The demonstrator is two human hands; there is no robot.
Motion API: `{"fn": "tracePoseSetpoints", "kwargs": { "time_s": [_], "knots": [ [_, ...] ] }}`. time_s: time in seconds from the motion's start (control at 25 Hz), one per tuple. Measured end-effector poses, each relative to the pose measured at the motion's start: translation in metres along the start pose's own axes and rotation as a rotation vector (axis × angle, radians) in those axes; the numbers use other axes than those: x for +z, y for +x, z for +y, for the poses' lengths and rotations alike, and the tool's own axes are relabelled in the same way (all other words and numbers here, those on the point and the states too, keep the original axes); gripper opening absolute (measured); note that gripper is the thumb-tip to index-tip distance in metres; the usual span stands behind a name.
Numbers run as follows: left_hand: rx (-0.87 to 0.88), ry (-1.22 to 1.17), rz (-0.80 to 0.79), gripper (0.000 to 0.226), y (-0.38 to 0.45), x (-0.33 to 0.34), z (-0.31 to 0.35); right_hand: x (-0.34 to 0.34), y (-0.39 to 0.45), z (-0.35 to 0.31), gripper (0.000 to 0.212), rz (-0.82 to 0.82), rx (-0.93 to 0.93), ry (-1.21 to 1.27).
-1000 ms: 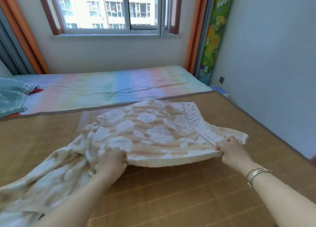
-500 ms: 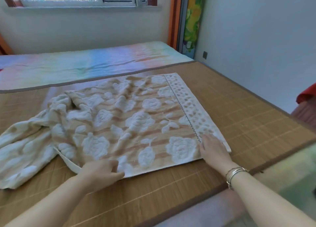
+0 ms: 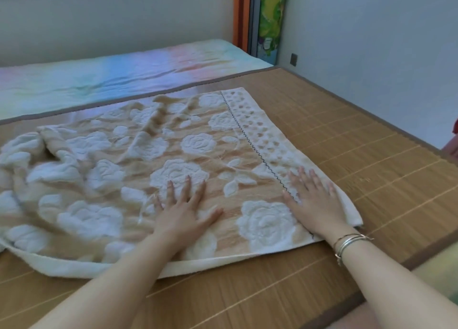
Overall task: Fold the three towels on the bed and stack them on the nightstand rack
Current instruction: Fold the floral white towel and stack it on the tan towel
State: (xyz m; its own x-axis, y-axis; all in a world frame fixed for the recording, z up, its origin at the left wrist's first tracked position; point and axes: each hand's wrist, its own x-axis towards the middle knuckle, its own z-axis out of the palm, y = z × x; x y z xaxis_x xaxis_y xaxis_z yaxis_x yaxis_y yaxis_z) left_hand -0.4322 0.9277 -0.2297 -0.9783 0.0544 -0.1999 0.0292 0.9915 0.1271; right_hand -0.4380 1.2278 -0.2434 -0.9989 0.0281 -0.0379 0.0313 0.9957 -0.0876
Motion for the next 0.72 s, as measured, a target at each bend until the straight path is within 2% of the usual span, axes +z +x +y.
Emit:
{"fn": "tracePoseSetpoints", "kwargs": {
  "time_s": [0.24, 0.36, 0.52, 0.72],
  "knots": [
    [-0.034, -0.039, 0.079, 0.095, 0.017, 0.023, 0.116, -0.023, 0.029, 0.113, 0.075, -0.037, -0.031, -0.103],
    [-0.037, -0.087, 0.091, 0.095, 0.02, 0.032, 0.161, -0.034, 0.029, 0.147, 0.069, -0.057, 0.009, -0.15],
    [0.015, -0.167, 0.058, 0.091, 0.009, 0.024, 0.166, -0.052, 0.018, 0.128, 0.062, -0.067, 0.018, -0.118],
    [-0.083, -0.303, 0.148, 0.075, -0.041, -0.002, 0.081, -0.074, -0.021, 0.005, 0.059, -0.071, -0.209, 0.093]
  ]
}}
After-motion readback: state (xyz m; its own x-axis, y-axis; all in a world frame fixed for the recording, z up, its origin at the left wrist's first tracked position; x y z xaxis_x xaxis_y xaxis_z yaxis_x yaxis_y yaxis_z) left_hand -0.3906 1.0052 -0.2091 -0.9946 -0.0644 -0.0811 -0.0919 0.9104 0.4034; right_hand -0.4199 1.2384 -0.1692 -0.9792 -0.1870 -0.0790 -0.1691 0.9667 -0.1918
